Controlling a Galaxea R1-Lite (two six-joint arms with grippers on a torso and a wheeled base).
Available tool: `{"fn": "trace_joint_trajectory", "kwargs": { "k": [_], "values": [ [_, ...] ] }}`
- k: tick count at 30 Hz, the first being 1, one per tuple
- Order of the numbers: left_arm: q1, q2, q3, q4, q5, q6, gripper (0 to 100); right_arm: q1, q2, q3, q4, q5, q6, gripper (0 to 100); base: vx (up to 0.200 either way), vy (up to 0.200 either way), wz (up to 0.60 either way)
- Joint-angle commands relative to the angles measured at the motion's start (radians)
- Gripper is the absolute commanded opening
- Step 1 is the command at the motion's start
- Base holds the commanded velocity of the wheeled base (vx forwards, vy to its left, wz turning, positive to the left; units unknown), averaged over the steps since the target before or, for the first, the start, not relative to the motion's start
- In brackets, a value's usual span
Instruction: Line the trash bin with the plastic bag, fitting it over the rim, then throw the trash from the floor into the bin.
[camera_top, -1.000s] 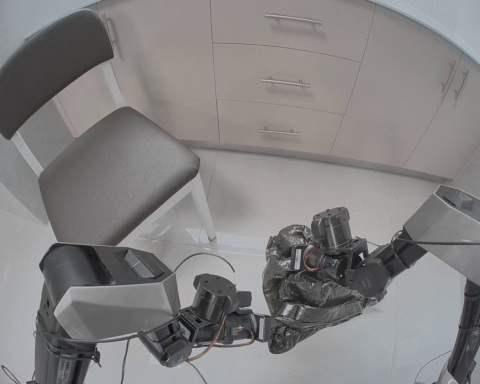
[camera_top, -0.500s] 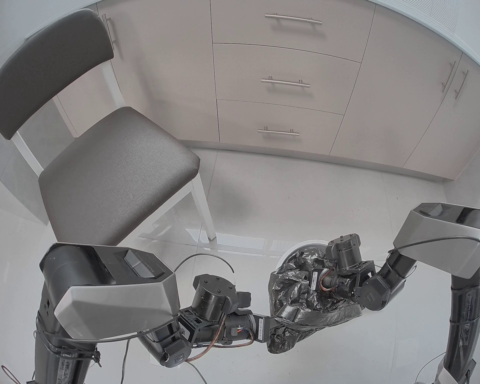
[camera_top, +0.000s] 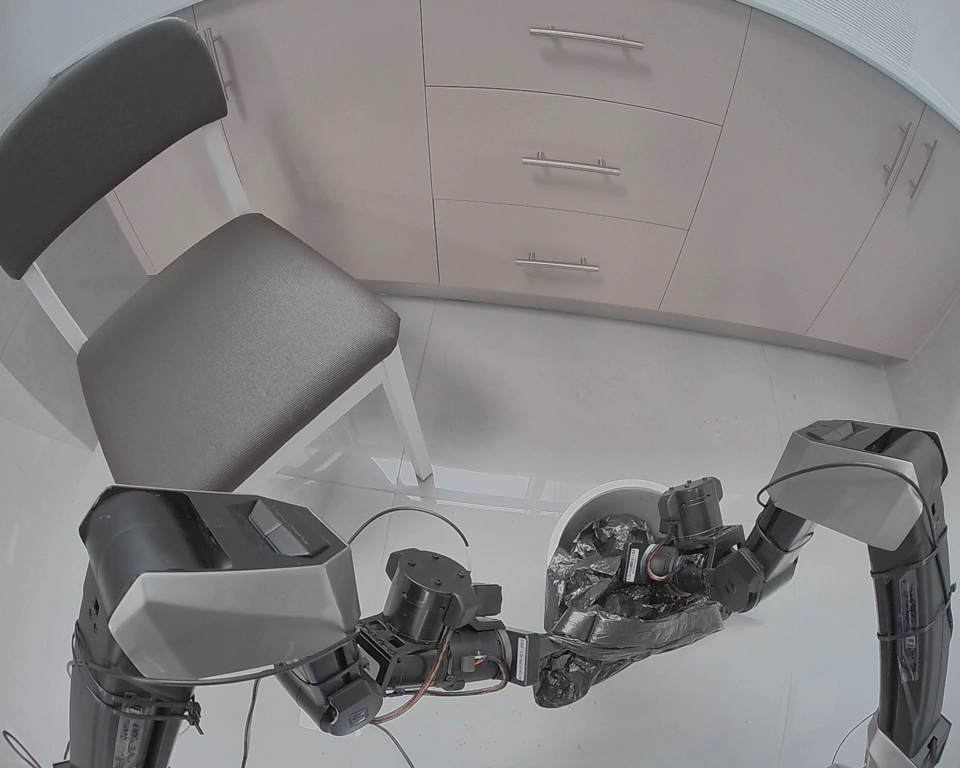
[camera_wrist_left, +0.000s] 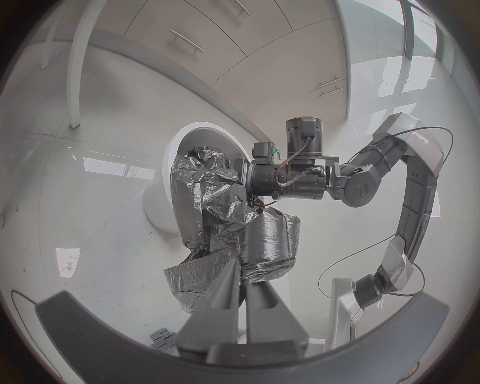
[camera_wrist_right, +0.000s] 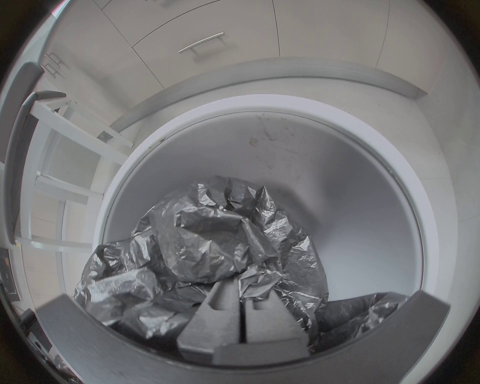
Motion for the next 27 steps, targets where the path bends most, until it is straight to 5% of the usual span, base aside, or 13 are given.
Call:
{"fn": "trace_joint_trajectory", "kwargs": {
  "k": [1, 5, 6, 27],
  "values": [
    [0.0, 0.001, 0.0, 0.0, 0.0, 0.0, 0, -0.003, 0.025, -0.024, 0.003, 0.0, 0.0, 0, 0.0, 0.0, 0.0],
    [0.0, 0.001, 0.0, 0.0, 0.0, 0.0, 0, -0.003, 0.027, -0.024, 0.001, 0.0, -0.002, 0, 0.0, 0.0, 0.0],
    [0.002, 0.001, 0.0, 0.0, 0.0, 0.0, 0, -0.003, 0.025, -0.024, 0.001, -0.001, 0.0, 100, 0.0, 0.0, 0.0],
    [0.022, -0.018, -0.023, 0.004, -0.005, -0.155, 0, -0.017, -0.437, 0.326, -0.048, 0.068, 0.084, 100, 0.0, 0.0, 0.0]
  ]
}}
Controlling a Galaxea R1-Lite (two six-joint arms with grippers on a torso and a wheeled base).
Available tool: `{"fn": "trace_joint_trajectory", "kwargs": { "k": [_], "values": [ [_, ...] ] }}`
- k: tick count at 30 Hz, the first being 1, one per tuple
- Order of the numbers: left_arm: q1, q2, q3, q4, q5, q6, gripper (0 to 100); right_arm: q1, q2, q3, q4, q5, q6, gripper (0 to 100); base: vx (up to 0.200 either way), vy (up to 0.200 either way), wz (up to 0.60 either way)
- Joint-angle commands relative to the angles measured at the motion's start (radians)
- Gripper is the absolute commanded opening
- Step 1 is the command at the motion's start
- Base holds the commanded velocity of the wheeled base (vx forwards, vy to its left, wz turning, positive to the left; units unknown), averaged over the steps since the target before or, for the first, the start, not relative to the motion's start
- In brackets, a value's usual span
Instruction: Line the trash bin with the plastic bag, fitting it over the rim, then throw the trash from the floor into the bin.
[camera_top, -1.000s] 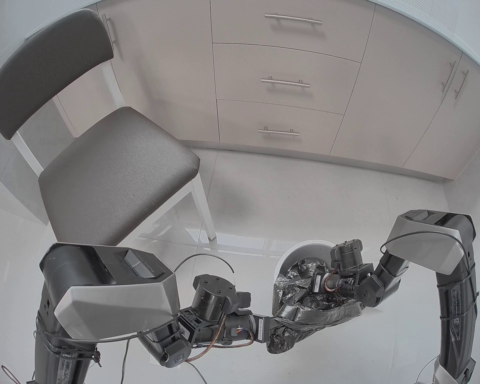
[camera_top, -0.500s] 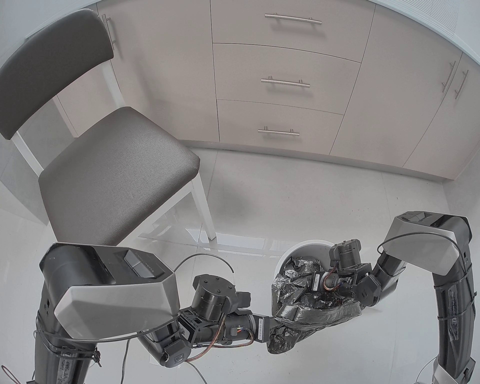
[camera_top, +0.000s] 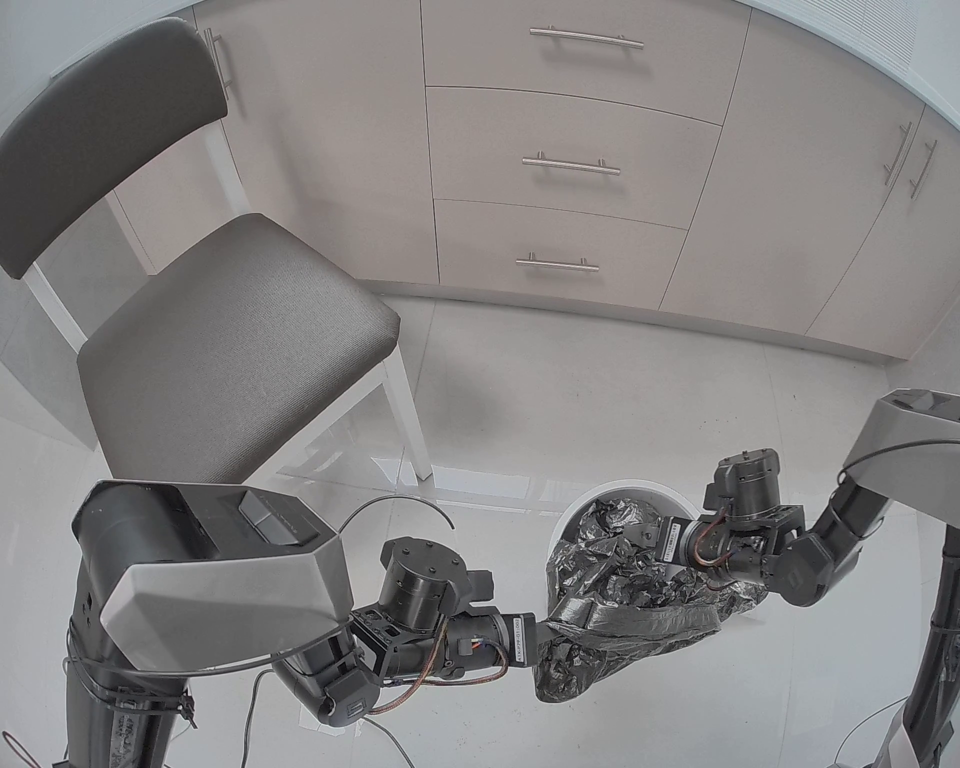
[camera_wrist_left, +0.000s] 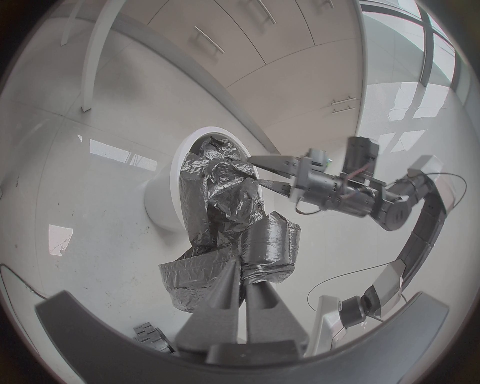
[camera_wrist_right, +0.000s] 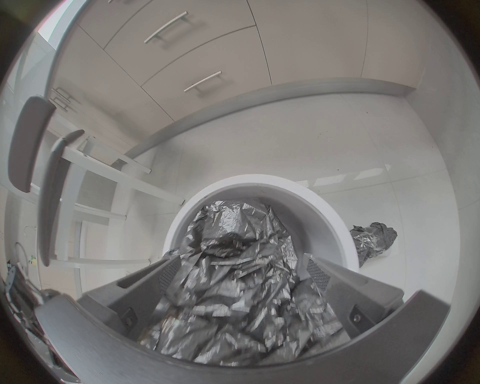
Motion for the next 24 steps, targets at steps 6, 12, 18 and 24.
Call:
{"fn": "trace_joint_trajectory", "kwargs": {
  "k": [6, 12, 18, 24],
  "values": [
    [0.003, -0.007, -0.013, 0.004, 0.066, -0.023, 0, 0.019, -0.303, 0.244, -0.004, 0.006, -0.04, 100, 0.0, 0.0, 0.0],
    [-0.003, -0.01, -0.119, 0.11, 0.201, -0.046, 0, 0.055, -0.323, 0.34, -0.027, -0.056, -0.125, 100, 0.0, 0.0, 0.0],
    [0.0, 0.027, -0.32, 0.315, 0.338, -0.051, 0, 0.06, -0.293, 0.342, -0.032, -0.111, -0.126, 100, 0.0, 0.0, 0.0],
    [0.016, 0.035, -0.428, 0.378, 0.333, -0.054, 0, 0.083, -0.256, 0.34, -0.024, -0.117, -0.137, 100, 0.0, 0.0, 0.0]
  ]
}}
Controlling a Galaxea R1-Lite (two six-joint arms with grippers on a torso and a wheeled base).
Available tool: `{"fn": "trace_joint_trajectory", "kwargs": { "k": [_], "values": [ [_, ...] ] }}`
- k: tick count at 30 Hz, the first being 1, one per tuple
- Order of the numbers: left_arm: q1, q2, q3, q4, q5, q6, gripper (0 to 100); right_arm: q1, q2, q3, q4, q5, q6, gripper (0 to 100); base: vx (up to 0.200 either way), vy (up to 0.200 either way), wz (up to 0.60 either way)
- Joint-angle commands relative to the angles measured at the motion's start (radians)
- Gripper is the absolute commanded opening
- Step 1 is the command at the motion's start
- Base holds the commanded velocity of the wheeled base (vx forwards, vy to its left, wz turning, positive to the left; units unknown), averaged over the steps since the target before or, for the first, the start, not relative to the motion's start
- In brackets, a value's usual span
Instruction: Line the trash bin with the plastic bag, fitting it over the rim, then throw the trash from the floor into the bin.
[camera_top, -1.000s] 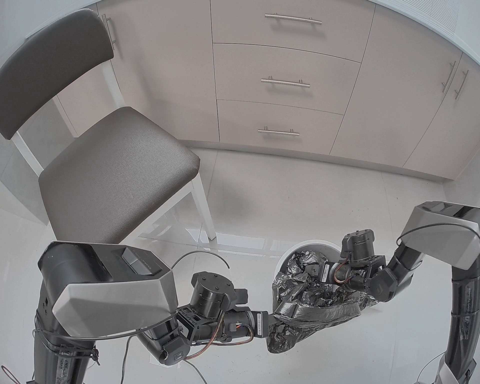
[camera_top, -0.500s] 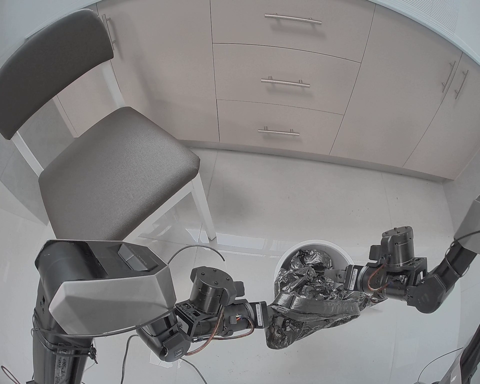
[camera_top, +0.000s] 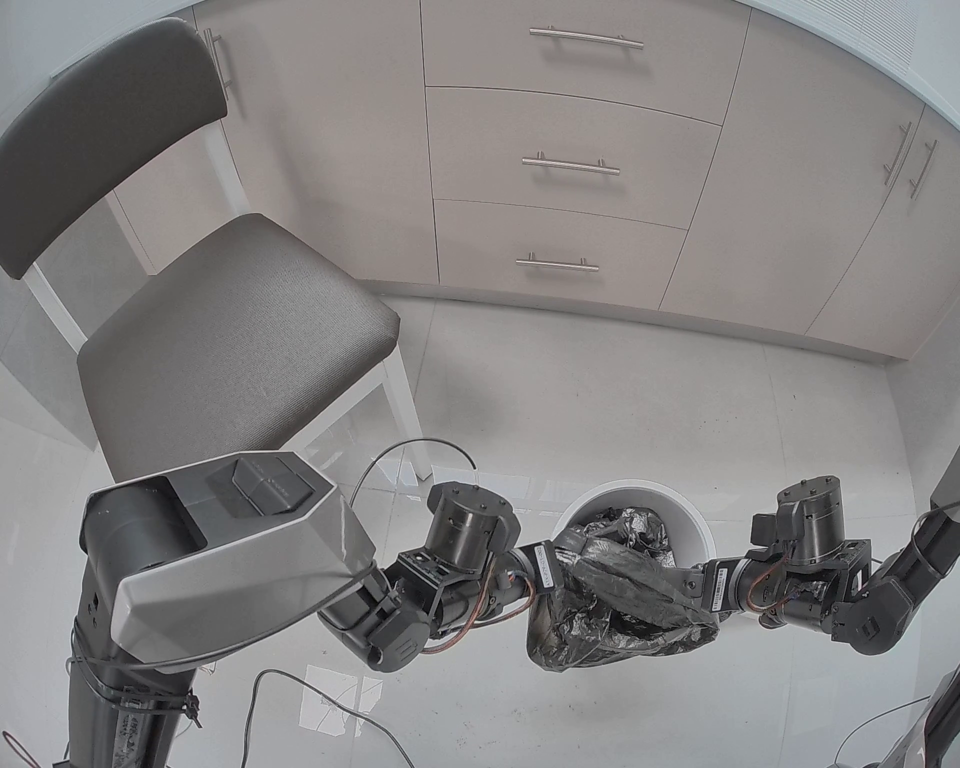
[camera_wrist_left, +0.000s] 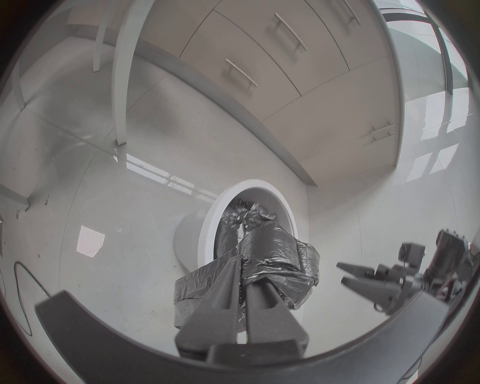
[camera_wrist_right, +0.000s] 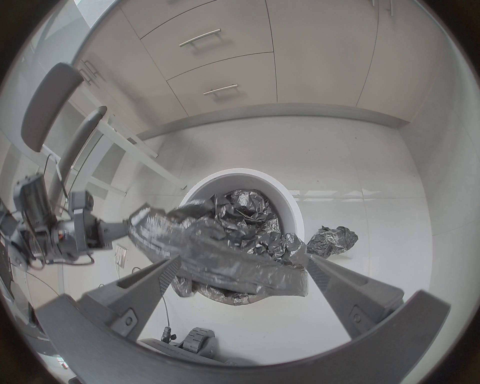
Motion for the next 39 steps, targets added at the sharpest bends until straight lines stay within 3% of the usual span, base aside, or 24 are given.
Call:
{"fn": "trace_joint_trajectory", "kwargs": {
  "k": [1, 10, 19, 26, 39],
  "values": [
    [0.017, 0.023, -0.121, 0.064, 0.011, -0.004, 0, 0.018, 0.061, -0.002, 0.002, -0.013, -0.013, 100, 0.0, 0.0, 0.0],
    [0.068, 0.022, -0.228, 0.143, 0.002, -0.002, 0, 0.021, 0.143, -0.014, -0.004, -0.016, -0.024, 100, 0.0, 0.0, 0.0],
    [0.106, 0.022, -0.295, 0.178, -0.077, -0.002, 0, 0.022, 0.187, -0.066, -0.002, -0.021, -0.05, 100, 0.0, 0.0, 0.0],
    [0.102, 0.01, -0.289, 0.178, -0.078, -0.002, 0, 0.027, 0.316, -0.22, 0.004, -0.14, -0.104, 100, 0.0, 0.0, 0.0],
    [0.083, 0.006, -0.283, 0.178, -0.078, -0.004, 0, 0.048, 0.331, -0.234, -0.004, -0.169, -0.101, 100, 0.0, 0.0, 0.0]
  ]
}}
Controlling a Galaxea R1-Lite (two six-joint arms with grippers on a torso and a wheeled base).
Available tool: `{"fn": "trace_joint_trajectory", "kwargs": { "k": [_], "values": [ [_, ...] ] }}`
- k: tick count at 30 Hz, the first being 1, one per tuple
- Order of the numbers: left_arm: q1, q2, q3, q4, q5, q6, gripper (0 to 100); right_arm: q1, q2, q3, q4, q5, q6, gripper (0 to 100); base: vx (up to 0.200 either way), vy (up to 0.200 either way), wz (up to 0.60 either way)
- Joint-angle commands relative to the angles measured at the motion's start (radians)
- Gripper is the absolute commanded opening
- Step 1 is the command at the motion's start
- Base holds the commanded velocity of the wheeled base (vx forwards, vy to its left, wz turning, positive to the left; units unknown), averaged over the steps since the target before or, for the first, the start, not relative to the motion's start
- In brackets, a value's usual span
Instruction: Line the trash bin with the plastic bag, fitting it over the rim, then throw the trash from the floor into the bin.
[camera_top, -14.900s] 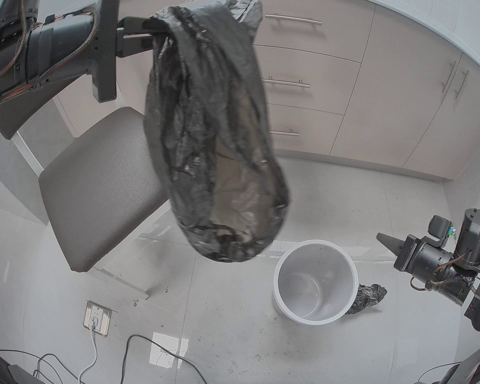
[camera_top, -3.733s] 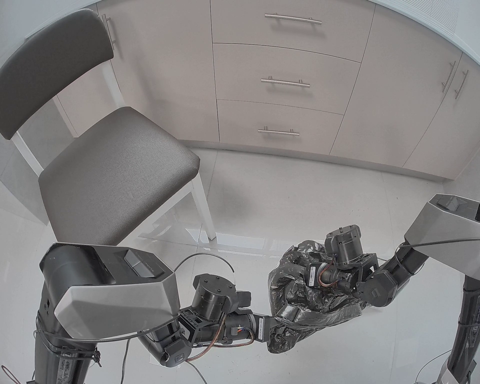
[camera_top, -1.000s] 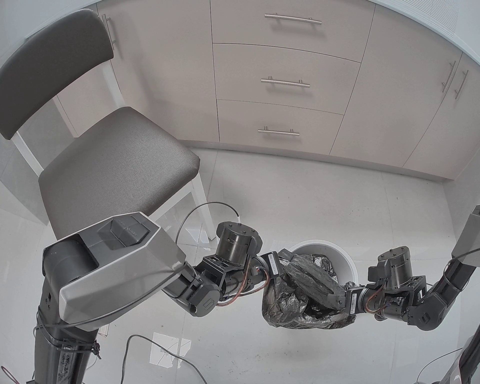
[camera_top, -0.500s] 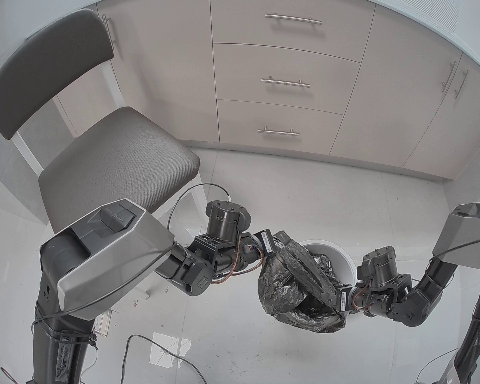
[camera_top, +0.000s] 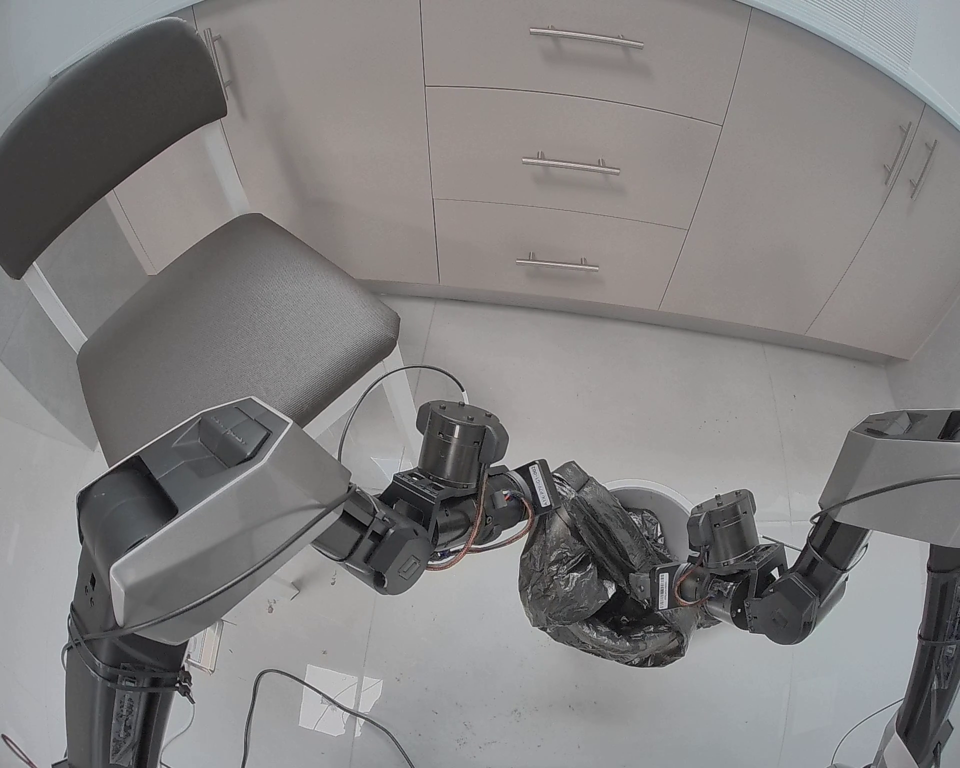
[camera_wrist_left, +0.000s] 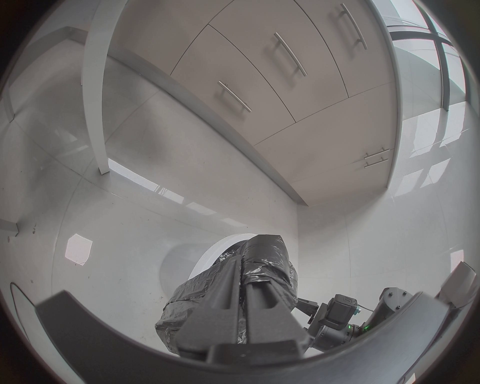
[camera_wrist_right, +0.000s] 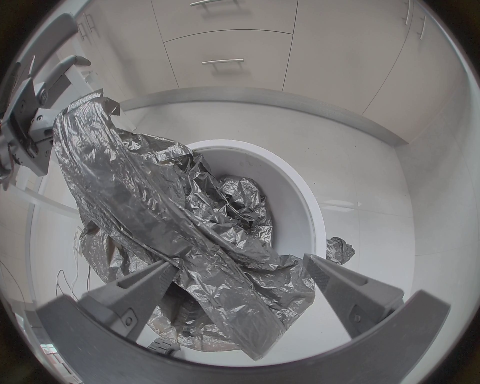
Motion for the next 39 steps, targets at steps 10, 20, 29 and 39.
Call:
{"fn": "trace_joint_trajectory", "kwargs": {
  "k": [10, 20, 29, 39],
  "values": [
    [-0.004, -0.013, 0.001, 0.0, 0.0, -0.001, 0, 0.037, -0.024, 0.028, -0.002, 0.009, -0.007, 100, 0.0, 0.0, 0.0],
    [-0.004, -0.02, 0.001, 0.0, 0.002, -0.001, 0, -0.006, 0.006, 0.002, -0.002, -0.037, -0.004, 100, 0.0, 0.0, 0.0],
    [-0.004, -0.023, -0.001, 0.003, 0.0, -0.001, 0, -0.047, -0.046, 0.03, -0.111, -0.082, -0.041, 100, 0.0, 0.0, 0.0],
    [-0.022, 0.004, -0.012, -0.005, -0.043, 0.011, 0, -0.096, -0.057, 0.054, -0.12, -0.091, -0.048, 100, 0.0, 0.0, 0.0]
  ]
}}
